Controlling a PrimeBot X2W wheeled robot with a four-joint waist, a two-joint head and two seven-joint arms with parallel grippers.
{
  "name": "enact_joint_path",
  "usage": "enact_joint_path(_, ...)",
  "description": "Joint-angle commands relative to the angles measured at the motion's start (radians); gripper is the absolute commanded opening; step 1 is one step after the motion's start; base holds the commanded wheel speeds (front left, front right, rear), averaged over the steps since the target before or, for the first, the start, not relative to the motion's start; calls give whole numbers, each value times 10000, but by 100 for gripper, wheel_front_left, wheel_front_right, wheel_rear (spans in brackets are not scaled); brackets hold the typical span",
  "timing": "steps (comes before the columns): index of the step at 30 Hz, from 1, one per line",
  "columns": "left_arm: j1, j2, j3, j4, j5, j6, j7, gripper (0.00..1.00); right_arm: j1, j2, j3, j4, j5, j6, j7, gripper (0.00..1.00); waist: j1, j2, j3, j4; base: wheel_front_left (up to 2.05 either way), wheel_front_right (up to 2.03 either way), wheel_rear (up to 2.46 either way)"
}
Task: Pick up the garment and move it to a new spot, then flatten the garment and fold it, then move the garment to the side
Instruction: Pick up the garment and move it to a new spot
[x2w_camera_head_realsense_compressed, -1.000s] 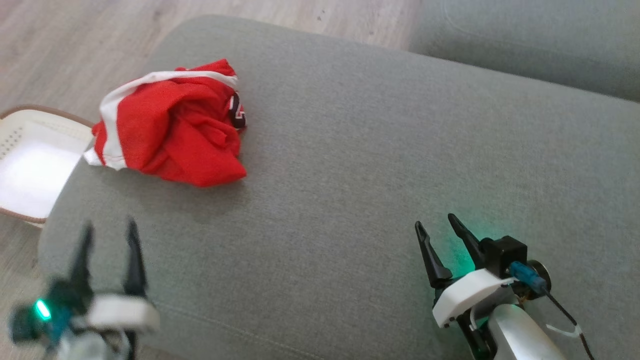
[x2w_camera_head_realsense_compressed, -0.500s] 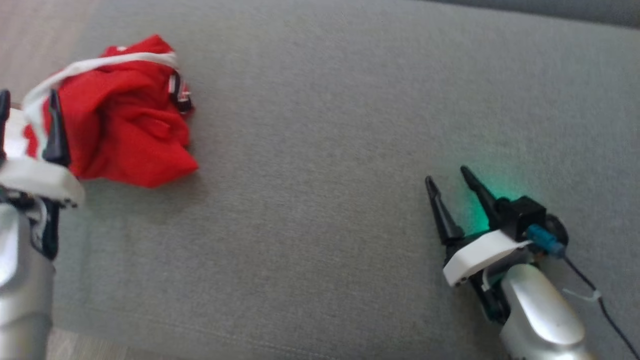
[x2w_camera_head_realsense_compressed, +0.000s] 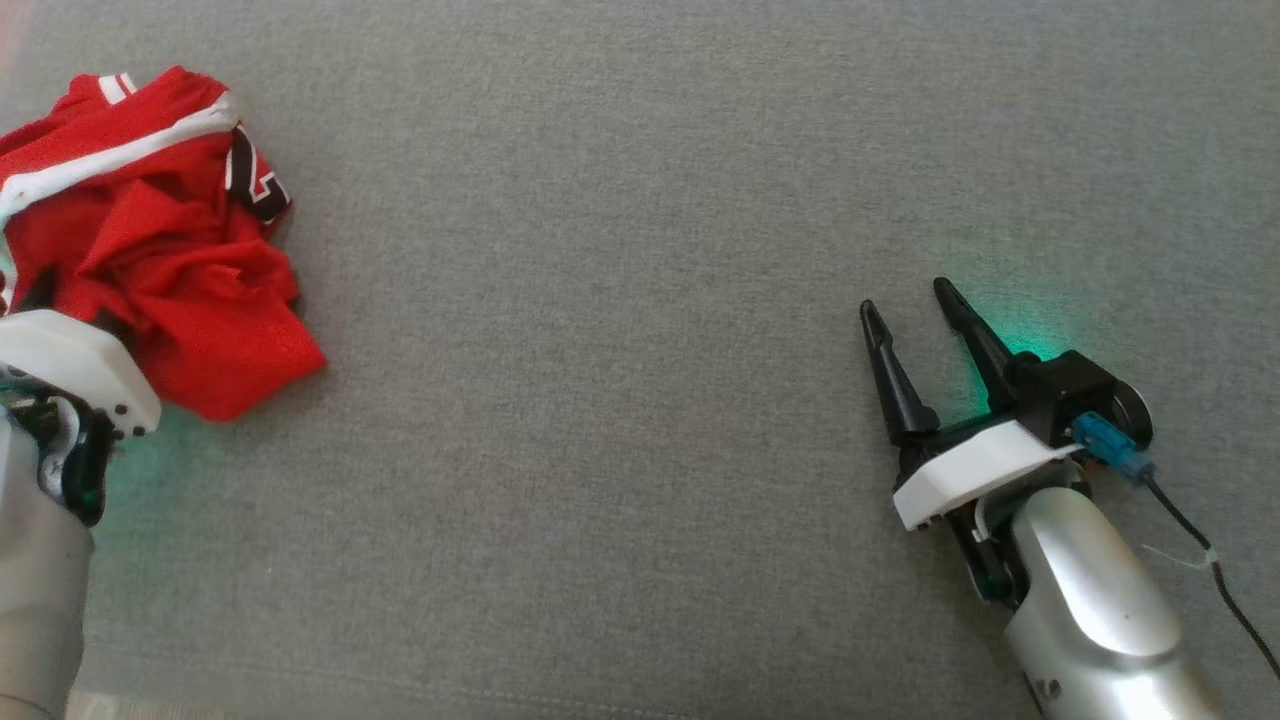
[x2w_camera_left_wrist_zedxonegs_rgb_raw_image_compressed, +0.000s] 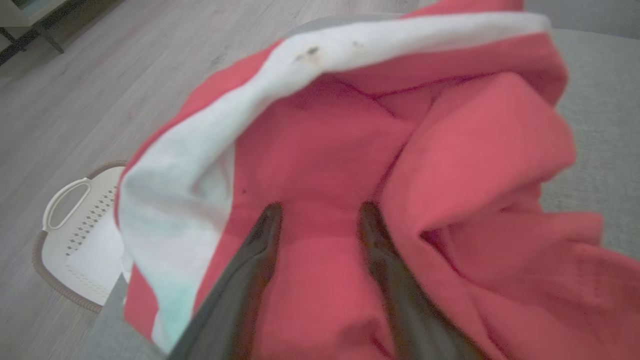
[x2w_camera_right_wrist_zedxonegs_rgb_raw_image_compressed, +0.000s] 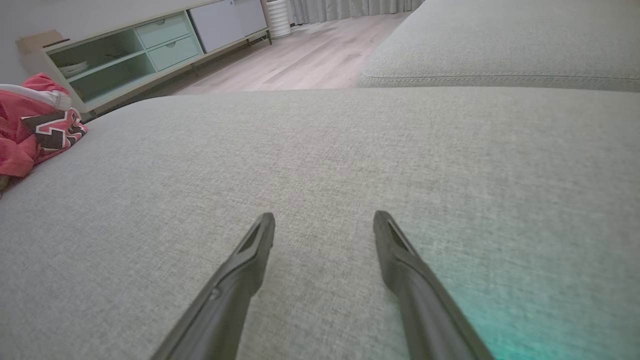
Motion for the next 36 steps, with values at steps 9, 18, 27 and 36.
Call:
enact_joint_path(9, -714, 1317, -315, -454, 358, 147, -1911, 0, 135, 212, 99, 157, 167, -6, -21, 100, 0, 0, -553, -263, 0, 0, 0)
enact_joint_path(18, -1701, 1318, -1074, -1588, 1293, 225, -3138, 0, 634, 472, -10, 288, 388, -6, -21, 100, 0, 0, -1619, -809, 0, 0, 0)
enact_joint_path(27, -2277, 69, -2277, -3832, 1515, 85, -3350, 0, 977, 605, -22, 332, 505, -6, -21, 100, 0, 0, -2424, -1889, 0, 0, 0)
enact_joint_path(36, -2227, -1873, -3429, -5075, 1074, 53, -3454, 0, 1325, 632, -120, 375, 448, -6, -21, 100, 0, 0, -2994, -2952, 0, 0, 0)
